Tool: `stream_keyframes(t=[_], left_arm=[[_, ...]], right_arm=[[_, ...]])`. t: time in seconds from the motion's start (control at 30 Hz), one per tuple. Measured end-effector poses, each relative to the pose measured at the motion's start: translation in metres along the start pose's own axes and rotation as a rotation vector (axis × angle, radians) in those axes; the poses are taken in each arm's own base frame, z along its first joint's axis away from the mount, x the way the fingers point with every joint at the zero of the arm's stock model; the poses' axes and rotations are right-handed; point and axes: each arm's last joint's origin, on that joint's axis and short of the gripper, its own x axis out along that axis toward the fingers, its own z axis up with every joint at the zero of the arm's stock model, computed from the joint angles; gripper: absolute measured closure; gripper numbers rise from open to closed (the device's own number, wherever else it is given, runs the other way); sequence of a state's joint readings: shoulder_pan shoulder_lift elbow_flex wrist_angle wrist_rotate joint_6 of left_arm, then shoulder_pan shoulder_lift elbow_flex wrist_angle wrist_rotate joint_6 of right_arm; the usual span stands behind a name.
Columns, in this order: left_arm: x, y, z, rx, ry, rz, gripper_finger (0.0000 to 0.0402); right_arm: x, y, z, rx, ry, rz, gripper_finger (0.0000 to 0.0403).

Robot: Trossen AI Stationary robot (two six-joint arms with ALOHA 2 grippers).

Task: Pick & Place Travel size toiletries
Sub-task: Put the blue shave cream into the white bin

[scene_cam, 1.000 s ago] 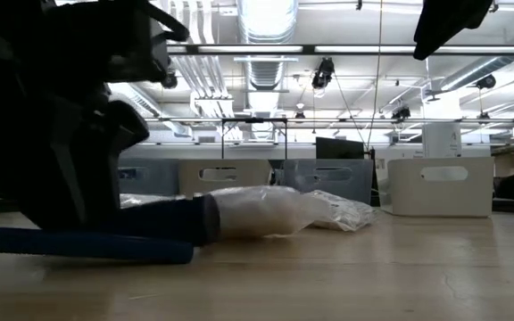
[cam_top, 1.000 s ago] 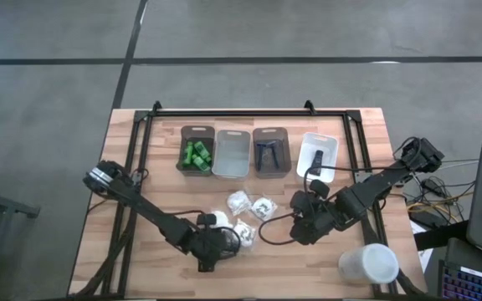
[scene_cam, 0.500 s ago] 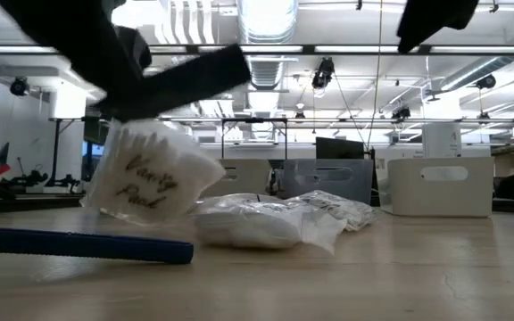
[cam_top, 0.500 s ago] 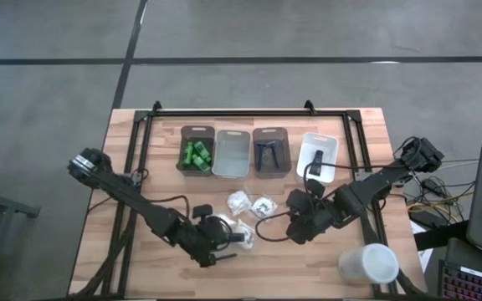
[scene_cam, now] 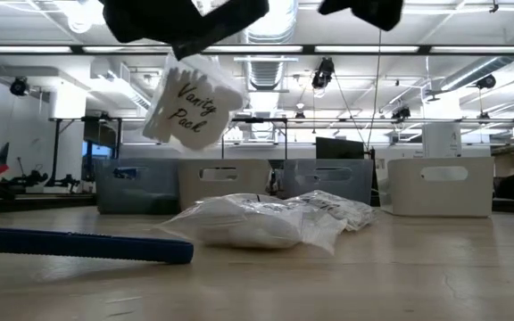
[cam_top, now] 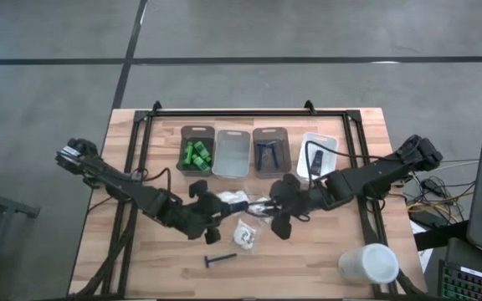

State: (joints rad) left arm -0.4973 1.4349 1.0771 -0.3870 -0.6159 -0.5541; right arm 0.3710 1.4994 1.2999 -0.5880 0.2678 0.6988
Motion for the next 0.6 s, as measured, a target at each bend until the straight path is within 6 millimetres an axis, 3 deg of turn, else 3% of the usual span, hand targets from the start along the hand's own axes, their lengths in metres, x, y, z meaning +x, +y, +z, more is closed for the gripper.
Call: stream_keyframes(t=[0.13, 0.23, 0.43, 0.6], left_arm=[[0.004, 0.004, -0.010, 0.056, 0.088, 0.022, 0.0246], [0.011, 0.010, -0.030, 0.085, 0.187, 0.073, 0.0246], [0.022, 0.017, -0.066, -0.024, 0.315, 0.076, 0.0246], [0.026, 0.012, -0.078, -0.194, 0.421, -0.076, 0.0246]], right_arm=[[0.001, -0.005, 0.003, 0.009, 0.004, -0.010, 0.0306], [0.001, -0.005, 0.003, 0.009, 0.004, -0.011, 0.0309], [0.001, -0.006, 0.002, 0.007, 0.014, -0.020, 0.0317], [0.001, -0.008, 0.000, -0.001, 0.041, -0.042, 0.0317]])
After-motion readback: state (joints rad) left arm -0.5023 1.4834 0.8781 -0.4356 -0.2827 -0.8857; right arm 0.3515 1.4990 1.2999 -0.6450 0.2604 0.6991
